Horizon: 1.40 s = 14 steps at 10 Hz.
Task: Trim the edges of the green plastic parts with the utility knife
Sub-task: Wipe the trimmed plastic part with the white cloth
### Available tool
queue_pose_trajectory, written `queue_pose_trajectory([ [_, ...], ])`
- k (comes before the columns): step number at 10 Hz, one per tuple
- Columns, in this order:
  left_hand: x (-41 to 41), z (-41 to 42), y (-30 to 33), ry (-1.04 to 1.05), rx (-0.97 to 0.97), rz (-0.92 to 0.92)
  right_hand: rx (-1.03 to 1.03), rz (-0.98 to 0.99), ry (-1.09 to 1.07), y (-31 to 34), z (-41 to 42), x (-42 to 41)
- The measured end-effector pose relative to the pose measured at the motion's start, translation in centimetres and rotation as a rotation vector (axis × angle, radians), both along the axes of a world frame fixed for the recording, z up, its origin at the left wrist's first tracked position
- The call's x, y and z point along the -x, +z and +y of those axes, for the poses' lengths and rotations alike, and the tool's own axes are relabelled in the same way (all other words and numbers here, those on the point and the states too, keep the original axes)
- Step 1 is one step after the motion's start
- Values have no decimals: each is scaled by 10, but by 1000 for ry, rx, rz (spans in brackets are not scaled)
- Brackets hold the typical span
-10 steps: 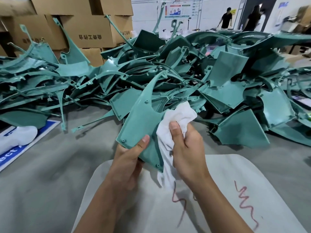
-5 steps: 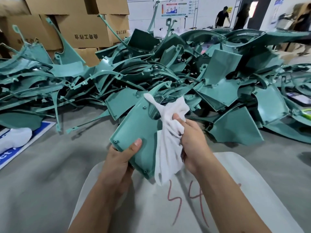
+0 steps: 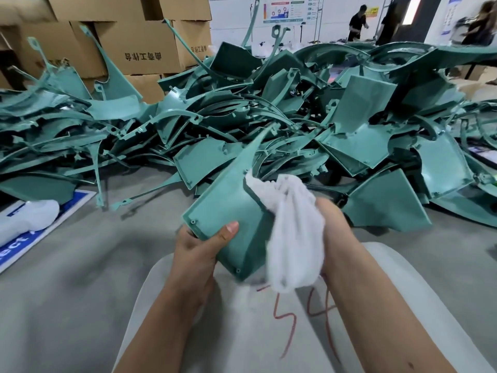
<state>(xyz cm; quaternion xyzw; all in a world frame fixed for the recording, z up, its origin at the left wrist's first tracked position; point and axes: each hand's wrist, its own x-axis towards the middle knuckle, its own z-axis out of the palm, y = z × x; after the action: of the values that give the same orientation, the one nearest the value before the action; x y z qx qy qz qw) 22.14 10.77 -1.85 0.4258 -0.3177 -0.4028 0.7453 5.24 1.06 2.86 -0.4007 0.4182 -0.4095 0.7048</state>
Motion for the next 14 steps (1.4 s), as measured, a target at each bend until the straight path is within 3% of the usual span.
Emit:
queue_pose_trajectory([
  [1,2,0,-2,-22,10,-26,77,179,19,4,-7,-12],
  [2,1,-1,-1,-6,8,-15,220,188,-73,-6,-6,-17],
  [3,0,-3,-1,-11,-5,-13,630,258,-258,-2,5,-21],
  [4,0,-2,-2,20,7,21,779,299,-212,1,13,-21],
  [5,-1,-2,-2,43,25,53,810,368,-100,1,15,-21],
  [6,4,0,-1,-65,46,84,799,460,-59,0,18,-27],
  [8,11,-4,-3,155,-44,44,725,524,-156,-13,35,-47],
  [10,4,-8,3,188,-96,-46,596,402,7,-11,28,-41],
  [13,0,-5,0,2,-36,31,826,394,280,-12,4,-6],
  [14,-2,-2,2,-19,-11,105,770,304,190,-9,-2,3],
])
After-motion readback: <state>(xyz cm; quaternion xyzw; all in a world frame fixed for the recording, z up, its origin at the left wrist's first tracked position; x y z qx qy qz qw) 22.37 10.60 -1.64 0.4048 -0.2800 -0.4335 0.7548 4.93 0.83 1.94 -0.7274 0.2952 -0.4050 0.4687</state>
